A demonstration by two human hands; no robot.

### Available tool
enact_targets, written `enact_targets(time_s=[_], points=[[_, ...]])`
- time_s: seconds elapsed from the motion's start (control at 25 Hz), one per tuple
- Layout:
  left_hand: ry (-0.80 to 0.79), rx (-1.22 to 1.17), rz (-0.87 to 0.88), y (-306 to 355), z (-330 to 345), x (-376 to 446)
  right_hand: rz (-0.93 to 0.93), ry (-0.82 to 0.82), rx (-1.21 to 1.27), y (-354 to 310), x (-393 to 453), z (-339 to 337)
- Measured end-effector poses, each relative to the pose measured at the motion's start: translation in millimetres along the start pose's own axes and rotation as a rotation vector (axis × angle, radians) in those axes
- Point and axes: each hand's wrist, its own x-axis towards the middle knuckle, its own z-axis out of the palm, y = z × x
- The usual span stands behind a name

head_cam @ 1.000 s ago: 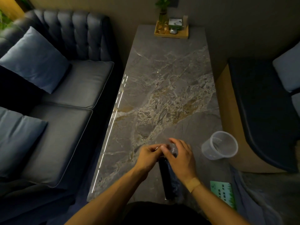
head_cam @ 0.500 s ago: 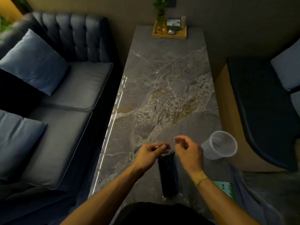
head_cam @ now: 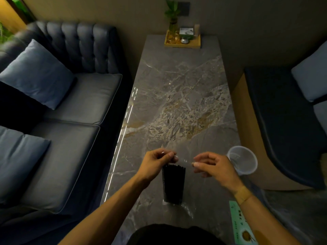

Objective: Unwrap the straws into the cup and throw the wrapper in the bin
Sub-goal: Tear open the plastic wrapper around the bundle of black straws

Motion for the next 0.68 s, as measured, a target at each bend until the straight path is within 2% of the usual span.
enact_targets(time_s=[0.08, 0.28, 0.36, 0.44, 0.52, 0.6, 0.68], points=[[-0.060, 0.022, 0.013, 6.1, 0.2, -1.2, -0.048, -0.052, -0.121, -13.5, -4.2, -0.6], [-0.193, 0.164, 0.075, 24.6, 2.0, -2.7, -0.202, -0.076, -0.652, -58.0, 0.9, 1.1], [-0.216, 0.209, 0.093, 32.5, -0.4, -1.6, -0.228, -0.080, -0.683, -69.6, 2.5, 0.9], [-0.193, 0.227, 0.109, 38.3, -2.9, 1.1, -0.209, -0.100, -0.607, -73.7, 0.4, 1.6], [-0.096, 0.291, 0.155, 40.6, -1.2, 1.8, -0.144, -0.100, -0.464, -74.6, -3.2, 6.0], [0.145, 0.476, 0.235, 38.5, 6.9, -1.1, -0.064, -0.081, -0.290, -73.3, -6.0, 12.9], [0.370, 0.536, 0.319, 36.8, 15.2, -10.3, -0.003, -0.045, -0.164, -71.0, -8.6, 22.3]])
